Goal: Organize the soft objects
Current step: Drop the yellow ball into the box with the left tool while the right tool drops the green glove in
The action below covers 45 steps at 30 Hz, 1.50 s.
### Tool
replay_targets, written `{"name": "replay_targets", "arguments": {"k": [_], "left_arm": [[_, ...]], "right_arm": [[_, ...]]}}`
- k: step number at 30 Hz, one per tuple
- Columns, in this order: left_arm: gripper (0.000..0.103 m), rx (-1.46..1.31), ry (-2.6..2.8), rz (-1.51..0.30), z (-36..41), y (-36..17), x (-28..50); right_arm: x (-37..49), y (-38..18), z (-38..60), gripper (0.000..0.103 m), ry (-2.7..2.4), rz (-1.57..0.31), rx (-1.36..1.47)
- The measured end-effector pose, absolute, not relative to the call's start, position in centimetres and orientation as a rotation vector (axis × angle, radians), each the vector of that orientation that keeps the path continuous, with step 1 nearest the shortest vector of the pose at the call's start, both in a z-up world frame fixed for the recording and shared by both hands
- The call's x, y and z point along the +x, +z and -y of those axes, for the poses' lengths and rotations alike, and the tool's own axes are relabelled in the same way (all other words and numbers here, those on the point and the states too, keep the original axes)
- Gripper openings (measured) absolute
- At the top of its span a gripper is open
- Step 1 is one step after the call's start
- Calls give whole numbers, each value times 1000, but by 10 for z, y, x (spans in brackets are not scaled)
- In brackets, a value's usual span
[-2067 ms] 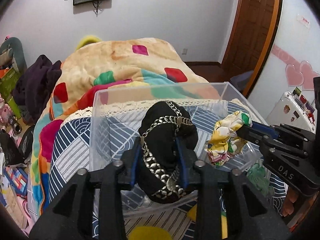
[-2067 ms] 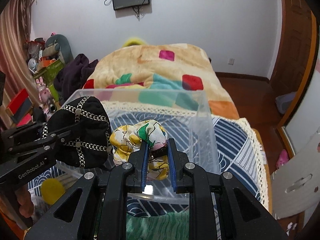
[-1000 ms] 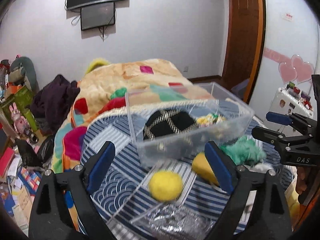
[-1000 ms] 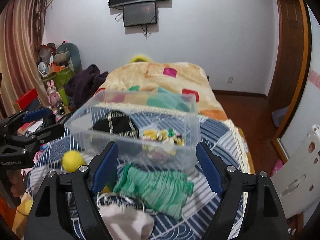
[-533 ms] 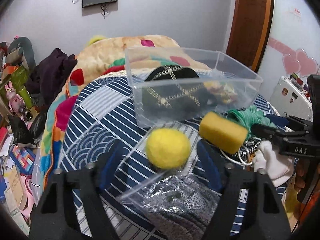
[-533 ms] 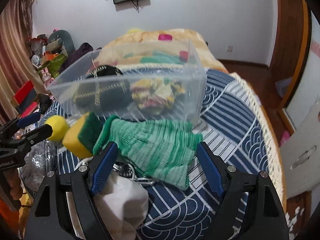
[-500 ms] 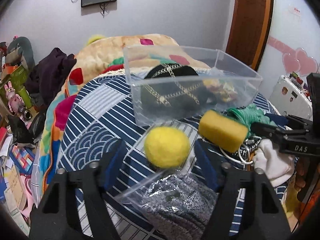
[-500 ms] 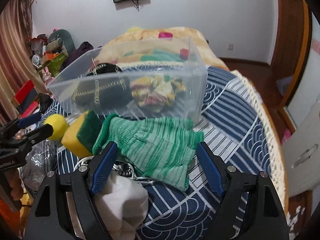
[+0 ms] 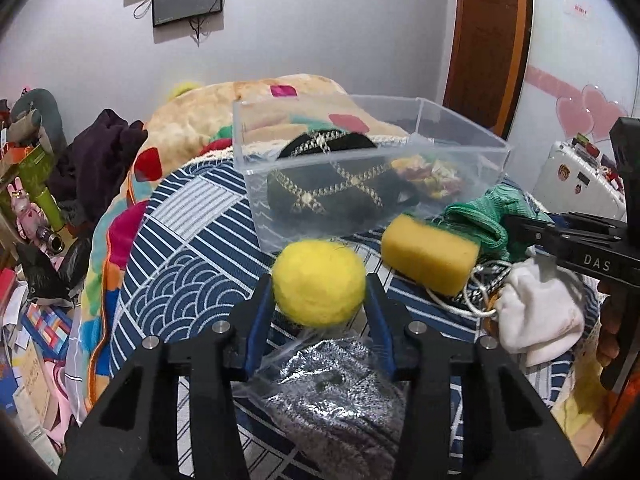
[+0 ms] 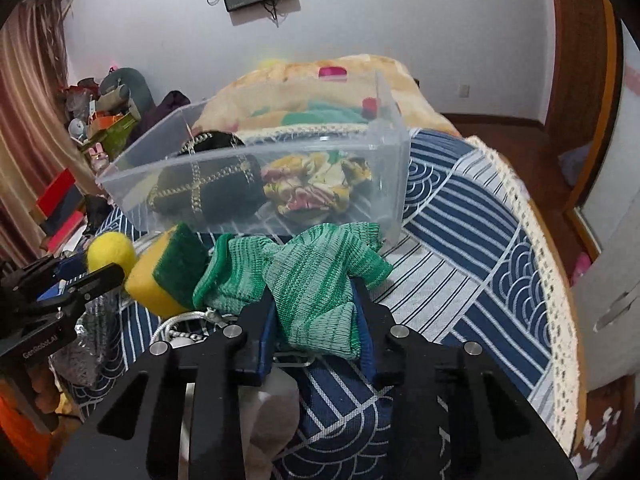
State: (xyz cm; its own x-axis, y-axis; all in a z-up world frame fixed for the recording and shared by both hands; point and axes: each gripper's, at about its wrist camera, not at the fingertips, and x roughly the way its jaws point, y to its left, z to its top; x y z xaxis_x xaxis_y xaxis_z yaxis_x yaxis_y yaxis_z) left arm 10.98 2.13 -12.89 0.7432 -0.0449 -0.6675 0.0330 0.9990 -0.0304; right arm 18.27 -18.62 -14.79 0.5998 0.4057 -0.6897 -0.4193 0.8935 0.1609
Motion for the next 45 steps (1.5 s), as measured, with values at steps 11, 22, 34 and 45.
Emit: {"name": "replay_targets", "arguments": {"k": [11, 22, 34, 45], "left_arm": [[45, -43, -49, -618, -28, -82, 112], [45, -28, -52, -558, -25, -51, 142], [45, -20, -65, -686, -19, -76, 198], [45, 26, -61, -756, -11, -100, 220]], "right_arm": [[166, -96, 195, 30, 490, -637, -15], [196, -60, 179, 31, 489, -536, 14], [233, -83, 153, 31, 494, -641, -4], [244, -102, 141, 32, 497, -735, -68]]}}
